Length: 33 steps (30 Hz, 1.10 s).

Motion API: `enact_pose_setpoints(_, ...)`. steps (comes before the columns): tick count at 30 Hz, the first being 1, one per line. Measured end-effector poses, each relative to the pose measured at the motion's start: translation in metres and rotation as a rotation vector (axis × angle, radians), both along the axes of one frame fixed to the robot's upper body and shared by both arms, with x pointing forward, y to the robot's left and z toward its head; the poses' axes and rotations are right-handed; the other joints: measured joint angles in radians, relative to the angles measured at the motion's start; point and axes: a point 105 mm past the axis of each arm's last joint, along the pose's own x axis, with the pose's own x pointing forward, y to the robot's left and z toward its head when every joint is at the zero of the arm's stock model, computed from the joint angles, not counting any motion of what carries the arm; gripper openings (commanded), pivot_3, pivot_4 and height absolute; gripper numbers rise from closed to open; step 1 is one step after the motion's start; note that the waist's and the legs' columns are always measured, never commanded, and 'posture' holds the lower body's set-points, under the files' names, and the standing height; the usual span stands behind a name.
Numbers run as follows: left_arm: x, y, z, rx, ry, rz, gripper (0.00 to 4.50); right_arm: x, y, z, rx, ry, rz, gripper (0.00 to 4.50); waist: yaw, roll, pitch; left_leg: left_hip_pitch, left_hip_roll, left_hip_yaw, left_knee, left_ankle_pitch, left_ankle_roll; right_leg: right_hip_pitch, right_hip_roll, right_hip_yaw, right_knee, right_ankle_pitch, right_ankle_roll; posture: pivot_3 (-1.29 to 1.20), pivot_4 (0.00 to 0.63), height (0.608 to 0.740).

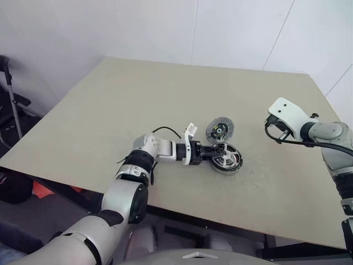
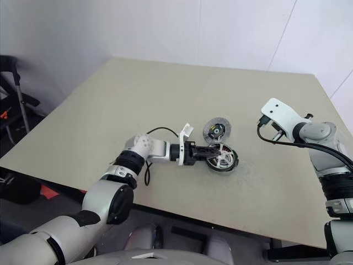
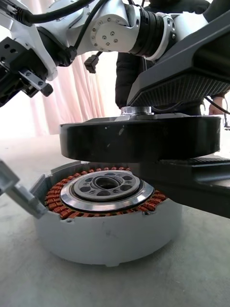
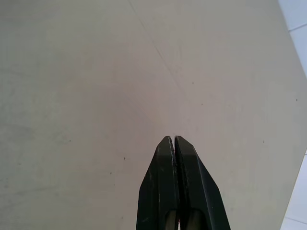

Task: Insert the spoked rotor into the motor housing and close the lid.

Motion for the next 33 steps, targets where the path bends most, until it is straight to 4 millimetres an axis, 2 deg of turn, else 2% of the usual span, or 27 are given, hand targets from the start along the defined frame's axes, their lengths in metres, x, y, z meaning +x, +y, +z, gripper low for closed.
enact_pose_setpoints(24,0.011,-0.004,-0.008,-0.008,0.011,0.064,1.16,-0.001,0.008,-0.002,0.005,0.005,0.032,0.00,0.001,0.000,0.000,0.000,0.000,0.000,0.000,-0.001,-0.001,0.001,-0.001,-0.001,-0.001,0.000,0.000,0.00,0.000,0.740)
enact_pose_setpoints(33,0.009,-0.006,0.002,-0.080,0.006,0.037,1.16,-0.004,0.008,-0.006,0.007,0.021,0.035,0.00,0.002,0.000,0.000,-0.001,0.000,0.000,0.000,-0.001,0.002,0.000,-0.001,-0.001,-0.002,0.000,0.000,0.00,0.000,0.740)
